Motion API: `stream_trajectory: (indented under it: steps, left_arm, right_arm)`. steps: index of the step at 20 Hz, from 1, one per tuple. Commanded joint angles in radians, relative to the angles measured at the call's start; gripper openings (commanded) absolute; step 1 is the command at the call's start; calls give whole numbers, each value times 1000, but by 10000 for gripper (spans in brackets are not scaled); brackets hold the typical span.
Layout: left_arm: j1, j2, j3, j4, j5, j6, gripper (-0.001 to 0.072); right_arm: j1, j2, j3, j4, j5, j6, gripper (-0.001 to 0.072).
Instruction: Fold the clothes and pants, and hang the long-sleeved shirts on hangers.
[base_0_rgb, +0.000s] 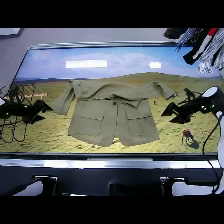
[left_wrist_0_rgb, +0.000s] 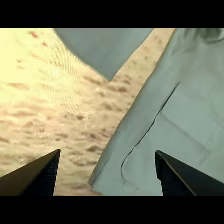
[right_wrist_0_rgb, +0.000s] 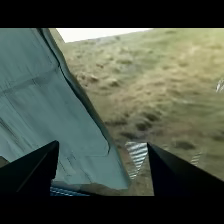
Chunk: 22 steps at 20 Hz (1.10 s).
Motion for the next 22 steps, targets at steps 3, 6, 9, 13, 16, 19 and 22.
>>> stream_trajectory:
  steps: [3, 6, 9, 13, 16, 19, 22]
  left_arm:
    - [9, 22, -100, -24, 18, 32, 676]
    - [9, 21, -100, -24, 20, 32, 676]
    - [9, 19, -101, -24, 19, 44, 676]
    - [8, -16, -128, -107, 19, 103, 676]
    - [-24, -52, -163, -141, 20, 156, 676]
    - [-81, -103, -182, -141, 37, 171, 676]
    - [-137, -151, -182, -154, 82, 171, 675]
  right_arm:
    - [53, -32, -162, 40, -98, -82, 640]
    - [54, -58, -205, 111, -97, -113, 639]
    - [54, -60, -241, 193, -74, -131, 570]
    - [54, -51, -249, 199, -31, -131, 29]
    - [54, -19, -249, 199, -38, -109, 28]
    - [54, -11, -249, 202, -26, -81, 29]
    - [54, -8, -249, 212, -12, -81, 29]
